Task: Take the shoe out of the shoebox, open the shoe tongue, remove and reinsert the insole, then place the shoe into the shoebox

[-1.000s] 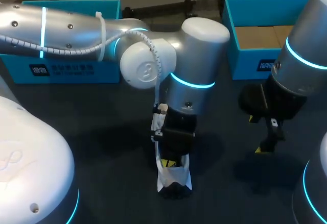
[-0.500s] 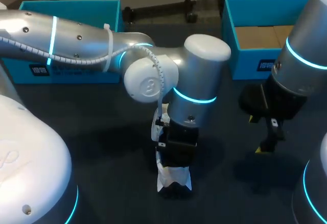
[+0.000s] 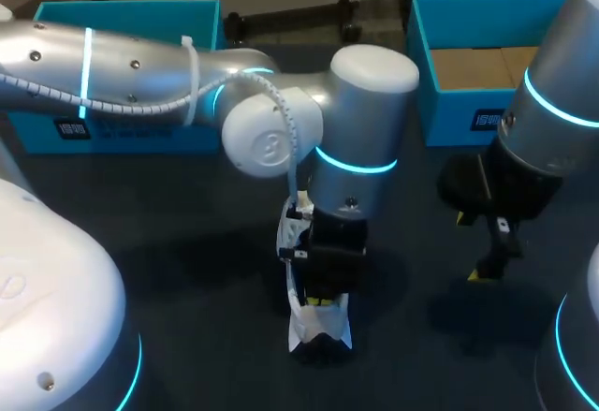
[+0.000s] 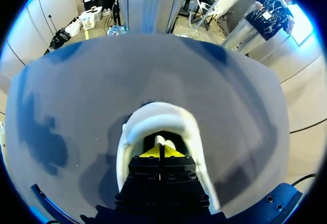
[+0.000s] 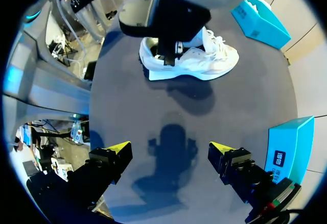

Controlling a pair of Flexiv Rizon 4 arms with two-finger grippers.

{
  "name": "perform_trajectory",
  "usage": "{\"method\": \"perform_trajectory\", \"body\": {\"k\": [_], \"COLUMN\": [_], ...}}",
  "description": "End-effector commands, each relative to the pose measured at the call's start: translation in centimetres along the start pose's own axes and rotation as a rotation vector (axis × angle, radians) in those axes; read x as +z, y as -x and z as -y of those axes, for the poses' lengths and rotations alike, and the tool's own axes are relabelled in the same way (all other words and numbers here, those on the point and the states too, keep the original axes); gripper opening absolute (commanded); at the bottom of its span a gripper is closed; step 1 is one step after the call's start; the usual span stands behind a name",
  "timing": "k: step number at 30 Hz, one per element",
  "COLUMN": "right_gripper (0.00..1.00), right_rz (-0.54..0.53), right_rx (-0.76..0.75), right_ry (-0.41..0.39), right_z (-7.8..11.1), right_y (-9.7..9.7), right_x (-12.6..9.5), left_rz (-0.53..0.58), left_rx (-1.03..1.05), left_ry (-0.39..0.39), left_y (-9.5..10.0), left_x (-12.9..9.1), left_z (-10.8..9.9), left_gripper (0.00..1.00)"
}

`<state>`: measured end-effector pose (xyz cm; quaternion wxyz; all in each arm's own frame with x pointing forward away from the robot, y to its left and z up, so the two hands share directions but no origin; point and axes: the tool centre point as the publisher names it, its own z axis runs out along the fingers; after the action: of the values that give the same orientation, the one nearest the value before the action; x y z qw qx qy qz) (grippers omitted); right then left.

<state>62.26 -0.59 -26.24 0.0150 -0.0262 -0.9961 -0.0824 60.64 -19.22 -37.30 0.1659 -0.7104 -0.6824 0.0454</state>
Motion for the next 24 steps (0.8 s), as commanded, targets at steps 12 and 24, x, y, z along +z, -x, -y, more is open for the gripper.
{"method": "perform_trajectory", "body": {"k": [12, 24], "right_gripper": [1.0, 1.0], "right_rz": [0.001, 0.001], "right_rx": [0.0, 0.0], "right_ry": [0.0, 0.0], "right_z": [0.0, 0.0], "right_y": [0.0, 0.0], "right_x": [0.1, 0.1], "left_rz": [-0.115, 0.045], "left_rx": [0.0, -0.007], "left_ry": [0.013, 0.064], "left_y": [0.4, -0.7], "left_x": [3.5, 0.6], "left_z": [-0.2, -0.1], "left_gripper": [0.0, 0.0]}}
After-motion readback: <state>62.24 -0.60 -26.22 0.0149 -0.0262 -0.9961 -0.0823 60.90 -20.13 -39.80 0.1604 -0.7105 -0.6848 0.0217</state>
